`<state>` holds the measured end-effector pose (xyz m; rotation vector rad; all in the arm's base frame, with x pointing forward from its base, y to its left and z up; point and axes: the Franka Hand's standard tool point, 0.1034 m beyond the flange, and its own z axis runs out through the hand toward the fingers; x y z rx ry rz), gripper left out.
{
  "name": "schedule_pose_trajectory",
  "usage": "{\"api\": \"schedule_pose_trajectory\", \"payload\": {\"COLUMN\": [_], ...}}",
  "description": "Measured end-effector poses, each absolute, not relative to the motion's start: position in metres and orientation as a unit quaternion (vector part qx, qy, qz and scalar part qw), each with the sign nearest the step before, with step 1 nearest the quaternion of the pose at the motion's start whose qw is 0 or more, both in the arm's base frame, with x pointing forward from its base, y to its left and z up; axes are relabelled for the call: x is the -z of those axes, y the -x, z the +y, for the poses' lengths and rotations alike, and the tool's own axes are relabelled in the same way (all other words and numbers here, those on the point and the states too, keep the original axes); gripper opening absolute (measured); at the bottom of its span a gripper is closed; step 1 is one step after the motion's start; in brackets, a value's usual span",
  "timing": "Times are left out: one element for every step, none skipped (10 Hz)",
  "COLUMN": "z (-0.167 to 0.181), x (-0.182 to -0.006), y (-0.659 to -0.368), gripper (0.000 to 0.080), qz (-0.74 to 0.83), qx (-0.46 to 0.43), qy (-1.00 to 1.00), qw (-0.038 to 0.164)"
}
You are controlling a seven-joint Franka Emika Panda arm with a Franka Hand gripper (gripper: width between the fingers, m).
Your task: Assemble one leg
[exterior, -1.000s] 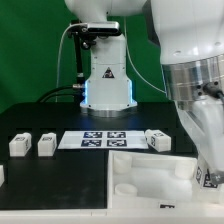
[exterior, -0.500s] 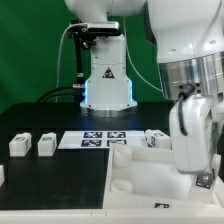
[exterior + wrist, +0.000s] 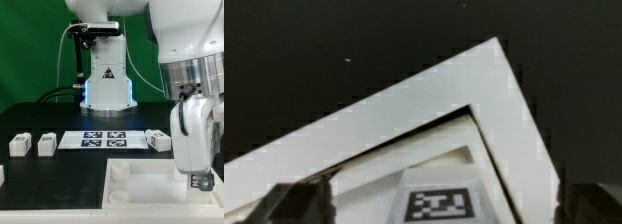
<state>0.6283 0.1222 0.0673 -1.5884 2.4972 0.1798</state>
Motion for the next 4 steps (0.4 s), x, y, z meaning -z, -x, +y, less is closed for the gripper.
{"api": "schedule_pose_trajectory", "payload": {"z": [0.124, 0.125, 0.129, 0.133], "x": [-0.074, -0.083, -0.092, -0.096], "y": [-0.623, -0.617, -0.615, -0.614], "gripper": [0.0647, 0.0648, 0.0648, 0.0648], "qz": [0.838, 0.838, 0.836, 0.834], "qx": [-0.064, -0.066, -0.069, -0.074], "qy": [0.534, 0.533, 0.535, 0.537], "qw": [0.097, 0.100, 0.102, 0.100]}}
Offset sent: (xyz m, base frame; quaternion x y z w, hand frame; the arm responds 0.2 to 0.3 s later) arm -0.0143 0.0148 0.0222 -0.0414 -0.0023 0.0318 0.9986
